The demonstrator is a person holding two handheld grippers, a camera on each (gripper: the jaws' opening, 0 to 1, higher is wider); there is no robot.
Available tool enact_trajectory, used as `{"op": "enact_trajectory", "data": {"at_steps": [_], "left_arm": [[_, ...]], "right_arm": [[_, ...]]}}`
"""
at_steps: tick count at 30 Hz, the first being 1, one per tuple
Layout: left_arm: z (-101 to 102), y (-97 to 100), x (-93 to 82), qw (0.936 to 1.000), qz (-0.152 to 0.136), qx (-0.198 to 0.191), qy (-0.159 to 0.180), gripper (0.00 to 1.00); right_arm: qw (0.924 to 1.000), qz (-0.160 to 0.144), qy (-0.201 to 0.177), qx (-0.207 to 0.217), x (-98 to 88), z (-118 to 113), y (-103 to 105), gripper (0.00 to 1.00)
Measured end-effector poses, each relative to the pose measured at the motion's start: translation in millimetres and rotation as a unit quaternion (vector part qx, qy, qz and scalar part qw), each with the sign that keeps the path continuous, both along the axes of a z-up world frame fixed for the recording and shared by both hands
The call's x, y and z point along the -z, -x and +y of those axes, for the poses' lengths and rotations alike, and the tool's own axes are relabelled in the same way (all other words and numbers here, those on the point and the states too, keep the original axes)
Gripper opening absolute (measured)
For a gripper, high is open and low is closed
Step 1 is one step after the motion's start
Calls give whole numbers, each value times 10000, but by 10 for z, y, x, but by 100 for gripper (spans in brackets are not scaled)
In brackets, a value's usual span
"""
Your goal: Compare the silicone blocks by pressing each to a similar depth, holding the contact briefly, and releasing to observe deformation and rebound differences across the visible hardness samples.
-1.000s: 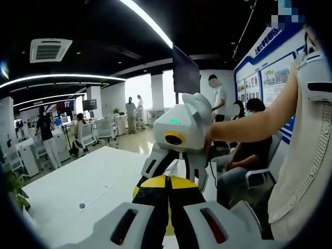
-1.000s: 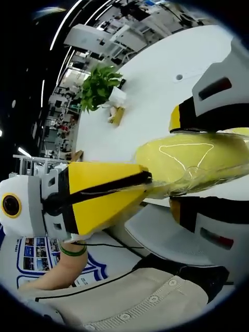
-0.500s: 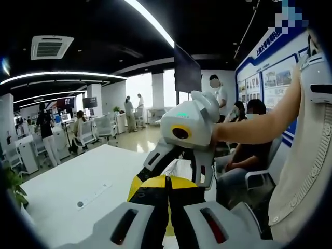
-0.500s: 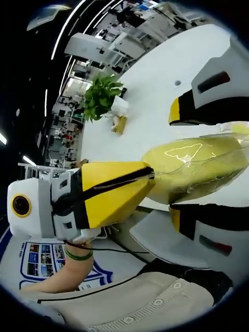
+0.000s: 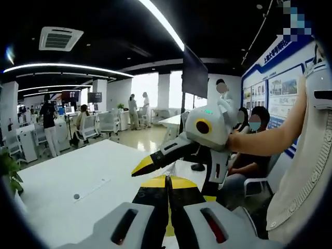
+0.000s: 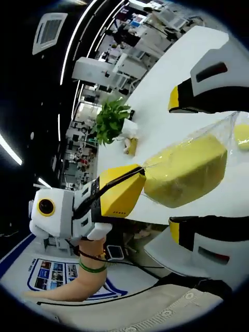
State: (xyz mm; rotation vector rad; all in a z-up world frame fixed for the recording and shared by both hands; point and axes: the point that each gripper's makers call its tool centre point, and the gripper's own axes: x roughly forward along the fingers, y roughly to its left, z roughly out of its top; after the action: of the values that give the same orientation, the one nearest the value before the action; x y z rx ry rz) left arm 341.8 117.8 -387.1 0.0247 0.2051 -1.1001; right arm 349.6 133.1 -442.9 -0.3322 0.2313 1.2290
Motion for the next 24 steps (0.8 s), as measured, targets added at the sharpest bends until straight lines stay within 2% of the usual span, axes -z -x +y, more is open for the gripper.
{"op": "enact_trajectory", "data": {"at_steps": [5,8,15,20,21,24], "left_arm": [[49,-35,45,9999,91,-65,52,0],[69,-52,83,9998,140,-103,83,0],[154,-121,186,9992,277,-242,153,0],[200,-169,278,9983,405,-364,191,0],[212,-185,312,9978,476,-410,221,0],[235,-200,413,9966,582,-530,247,0]], "right_arm": [[9983,-41,-420,389,-61,-75,-37,78],[9939,-58,-831,725,-119,-134,-70,79],[9863,-36,-1146,1185,-54,-295,-55,82],[9798,129,-1350,1472,25,-440,-10,82],[9773,230,-1443,1534,51,-477,31,81],[9743,280,-1516,1643,96,-541,112,81]]}}
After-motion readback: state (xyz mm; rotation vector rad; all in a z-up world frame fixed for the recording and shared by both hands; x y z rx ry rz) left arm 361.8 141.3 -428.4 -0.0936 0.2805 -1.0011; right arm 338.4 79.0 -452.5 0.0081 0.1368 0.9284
